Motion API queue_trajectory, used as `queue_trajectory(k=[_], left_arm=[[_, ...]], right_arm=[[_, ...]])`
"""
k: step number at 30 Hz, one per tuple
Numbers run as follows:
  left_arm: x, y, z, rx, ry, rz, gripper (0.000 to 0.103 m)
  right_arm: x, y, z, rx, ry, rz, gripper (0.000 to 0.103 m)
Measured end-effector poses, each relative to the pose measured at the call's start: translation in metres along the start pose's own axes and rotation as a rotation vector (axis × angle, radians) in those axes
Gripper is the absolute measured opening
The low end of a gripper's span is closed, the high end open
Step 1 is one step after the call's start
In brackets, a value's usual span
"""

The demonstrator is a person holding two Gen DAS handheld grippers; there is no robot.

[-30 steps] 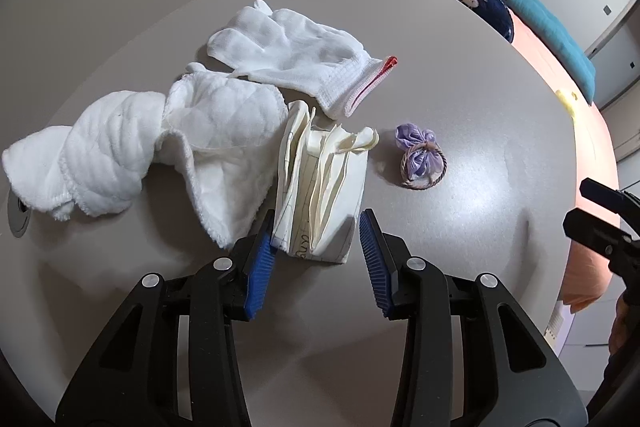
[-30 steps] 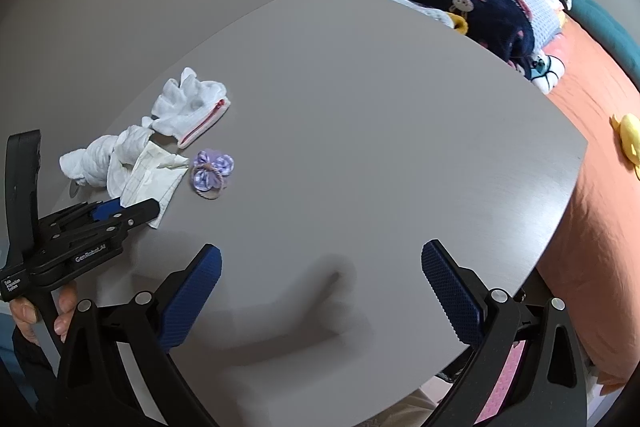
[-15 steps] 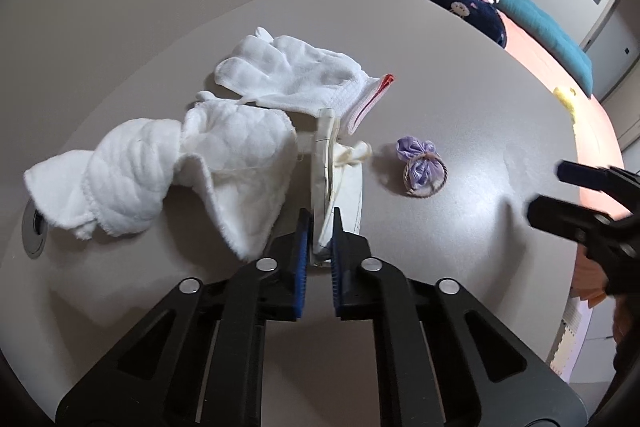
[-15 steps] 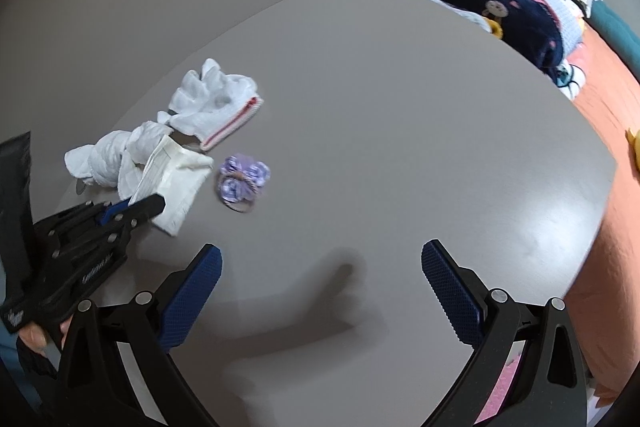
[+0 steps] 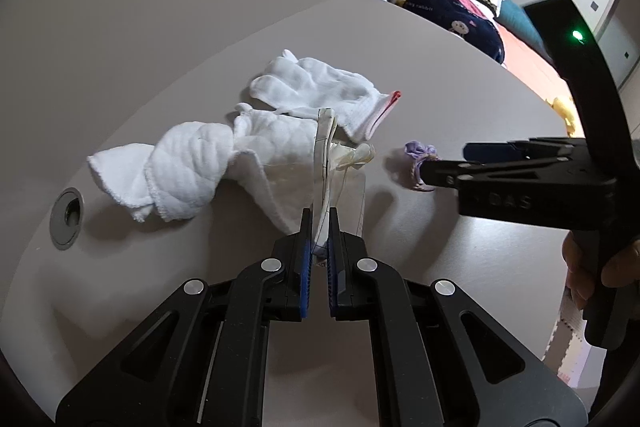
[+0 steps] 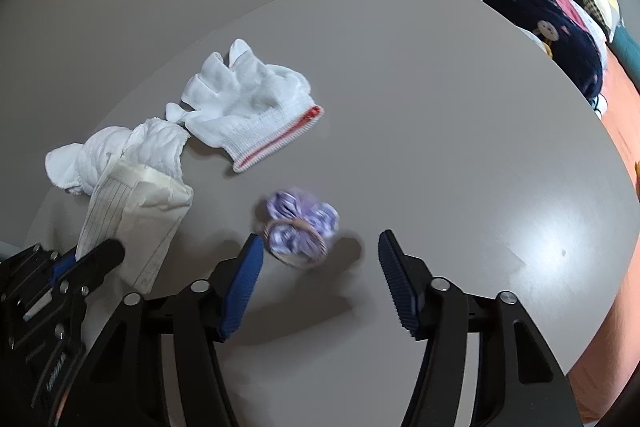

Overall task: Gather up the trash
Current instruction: 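Grasp the cream cloth with the left tool while the right tool grasps the purple scrunchie, then carry the cloth and scrunchie toward the black bin with both tools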

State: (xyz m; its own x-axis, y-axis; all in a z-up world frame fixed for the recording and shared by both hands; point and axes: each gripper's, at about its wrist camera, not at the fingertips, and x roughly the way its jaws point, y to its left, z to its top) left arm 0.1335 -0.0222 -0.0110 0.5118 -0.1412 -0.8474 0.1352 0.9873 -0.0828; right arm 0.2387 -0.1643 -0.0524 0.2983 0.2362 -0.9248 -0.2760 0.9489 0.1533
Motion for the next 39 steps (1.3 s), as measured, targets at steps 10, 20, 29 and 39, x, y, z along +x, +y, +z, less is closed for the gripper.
queue_trajectory(k=[10, 20, 29, 39], left_arm=[[0.003, 0.010, -0.004, -0.022, 0.022, 0.011, 0.005], [0.002, -0.004, -0.003, -0.006, 0.021, 0.001, 0.005], [-0.007, -0.032, 0.001, 0.036, 0.013, -0.009, 0.005], [-0.015, -0.089, 0.007, 0.119, 0.009, -0.039, 0.005]], right_arm=[[0.012, 0.011, 0.004, -0.043, 0.018, -0.031, 0.031], [-0.005, 0.001, -0.007, -0.051, -0.016, -0.068, 0.017], [-0.046, -0.024, -0.022, -0.012, -0.057, -0.056, 0.016], [-0.085, -0.082, -0.052, 0.065, -0.097, -0.069, 0.017]])
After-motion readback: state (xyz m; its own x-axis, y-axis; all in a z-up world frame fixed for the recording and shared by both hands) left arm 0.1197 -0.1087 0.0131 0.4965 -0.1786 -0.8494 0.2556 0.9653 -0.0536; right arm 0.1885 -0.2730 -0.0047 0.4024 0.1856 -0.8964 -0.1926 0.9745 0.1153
